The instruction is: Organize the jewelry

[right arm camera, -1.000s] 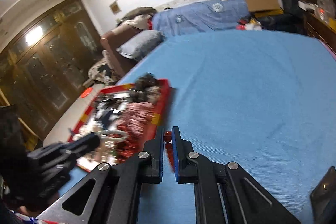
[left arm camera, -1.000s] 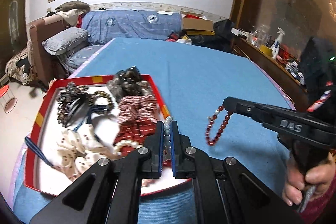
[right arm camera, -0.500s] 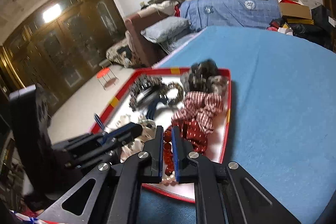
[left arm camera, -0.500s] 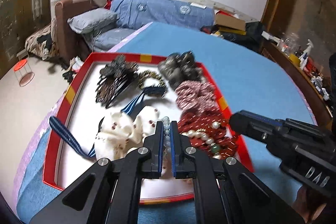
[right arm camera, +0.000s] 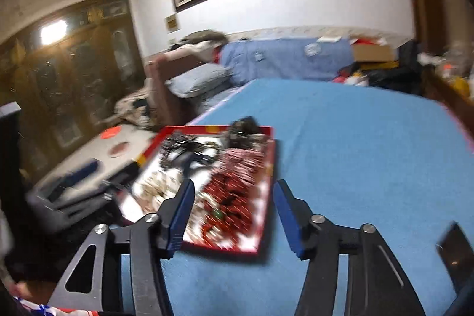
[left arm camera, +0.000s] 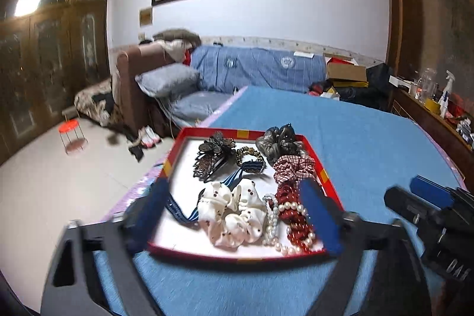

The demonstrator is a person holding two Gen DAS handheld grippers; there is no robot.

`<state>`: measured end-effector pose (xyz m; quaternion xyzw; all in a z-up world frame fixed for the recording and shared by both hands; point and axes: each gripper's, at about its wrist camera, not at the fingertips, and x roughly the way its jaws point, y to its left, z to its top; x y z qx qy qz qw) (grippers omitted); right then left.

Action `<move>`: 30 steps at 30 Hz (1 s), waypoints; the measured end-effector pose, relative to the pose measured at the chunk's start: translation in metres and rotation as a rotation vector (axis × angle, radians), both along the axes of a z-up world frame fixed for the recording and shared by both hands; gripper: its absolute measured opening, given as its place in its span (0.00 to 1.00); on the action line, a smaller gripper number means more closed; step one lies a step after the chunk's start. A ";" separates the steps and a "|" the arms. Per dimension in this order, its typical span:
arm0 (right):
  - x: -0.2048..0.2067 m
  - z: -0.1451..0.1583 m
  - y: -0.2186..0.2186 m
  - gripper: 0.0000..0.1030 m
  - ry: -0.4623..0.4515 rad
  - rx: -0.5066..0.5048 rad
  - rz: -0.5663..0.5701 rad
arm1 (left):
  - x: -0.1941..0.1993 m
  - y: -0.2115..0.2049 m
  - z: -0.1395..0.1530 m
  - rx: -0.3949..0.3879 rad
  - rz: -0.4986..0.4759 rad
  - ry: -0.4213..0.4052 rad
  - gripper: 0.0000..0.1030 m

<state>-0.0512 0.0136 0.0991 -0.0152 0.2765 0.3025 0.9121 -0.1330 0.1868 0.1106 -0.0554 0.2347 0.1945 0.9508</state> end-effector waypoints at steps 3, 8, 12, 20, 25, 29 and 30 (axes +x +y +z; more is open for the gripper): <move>-0.028 -0.005 -0.008 0.81 -0.037 -0.033 -0.051 | -0.016 -0.010 0.003 0.055 0.028 -0.013 0.95; -0.048 -0.006 -0.015 0.86 -0.063 -0.066 -0.069 | -0.024 -0.010 -0.003 0.056 0.062 0.045 1.00; -0.054 -0.010 -0.022 0.89 -0.039 -0.060 -0.080 | -0.030 -0.010 -0.012 0.072 0.094 0.091 1.00; -0.062 -0.022 -0.022 0.89 0.003 -0.085 -0.083 | -0.036 -0.012 -0.027 0.114 0.089 0.144 1.00; -0.062 -0.023 -0.022 0.89 0.017 -0.082 -0.078 | -0.042 -0.010 -0.033 0.096 0.113 0.131 1.00; -0.060 -0.026 -0.019 0.89 0.032 -0.091 -0.071 | -0.039 -0.004 -0.037 0.076 0.114 0.143 1.00; -0.060 -0.026 -0.019 0.89 0.034 -0.093 -0.070 | -0.039 -0.003 -0.037 0.072 0.116 0.146 1.00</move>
